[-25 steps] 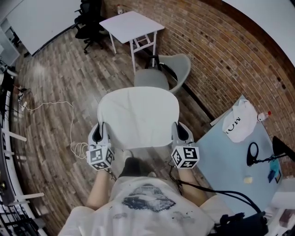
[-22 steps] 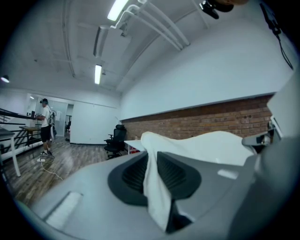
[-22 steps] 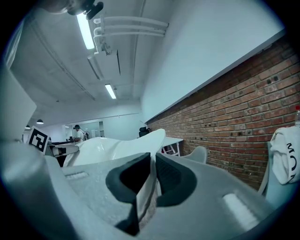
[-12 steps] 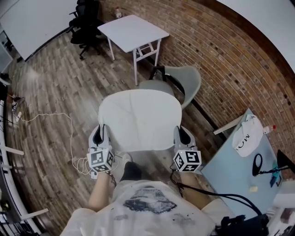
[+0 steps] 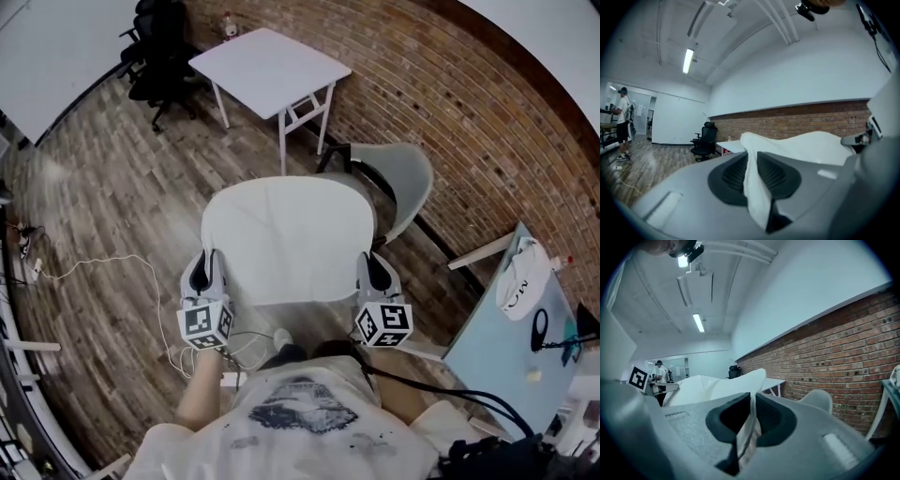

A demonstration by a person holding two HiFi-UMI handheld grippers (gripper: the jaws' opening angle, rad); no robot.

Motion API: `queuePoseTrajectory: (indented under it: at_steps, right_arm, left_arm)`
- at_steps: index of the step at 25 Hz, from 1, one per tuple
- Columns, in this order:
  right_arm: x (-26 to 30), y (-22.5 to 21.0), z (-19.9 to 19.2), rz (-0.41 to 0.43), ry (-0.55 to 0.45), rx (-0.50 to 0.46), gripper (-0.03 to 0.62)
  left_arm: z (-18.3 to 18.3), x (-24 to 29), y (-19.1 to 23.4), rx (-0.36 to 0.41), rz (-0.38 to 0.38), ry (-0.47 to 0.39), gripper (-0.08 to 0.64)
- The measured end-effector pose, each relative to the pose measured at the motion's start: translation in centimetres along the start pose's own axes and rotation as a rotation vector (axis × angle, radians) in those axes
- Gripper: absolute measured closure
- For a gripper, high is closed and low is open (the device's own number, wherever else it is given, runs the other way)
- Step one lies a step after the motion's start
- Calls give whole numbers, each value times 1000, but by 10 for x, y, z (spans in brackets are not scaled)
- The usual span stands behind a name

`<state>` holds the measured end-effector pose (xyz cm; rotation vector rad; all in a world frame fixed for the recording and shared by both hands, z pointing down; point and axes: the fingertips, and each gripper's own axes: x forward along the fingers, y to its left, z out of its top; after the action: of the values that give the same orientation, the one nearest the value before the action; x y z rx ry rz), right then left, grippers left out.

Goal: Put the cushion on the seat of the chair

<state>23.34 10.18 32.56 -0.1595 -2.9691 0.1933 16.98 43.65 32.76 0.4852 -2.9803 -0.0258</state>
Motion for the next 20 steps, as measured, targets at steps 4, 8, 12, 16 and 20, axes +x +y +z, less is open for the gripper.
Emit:
queuePoseTrajectory:
  at_steps: [4,8,12,16,20]
  right_arm:
    - [22,0,-2,-34,12,9,561]
    - [49,-7,-4,-63,11,29,561]
    - [80,-27,-7,-100,11,52,561]
    - [115,-55,-5,-155,-3,76,561]
    - [152,-89,-1,-214,-10,102,561]
  left_arm:
    - [-4,31,11,0,-35,18,508]
    - [0,67,14,14,-69,20,508]
    - [-1,114,11,33,-110,36,508]
    - [6,173,1,58,-164,45,508]
    - [10,245,-16,81,-221,58,508]
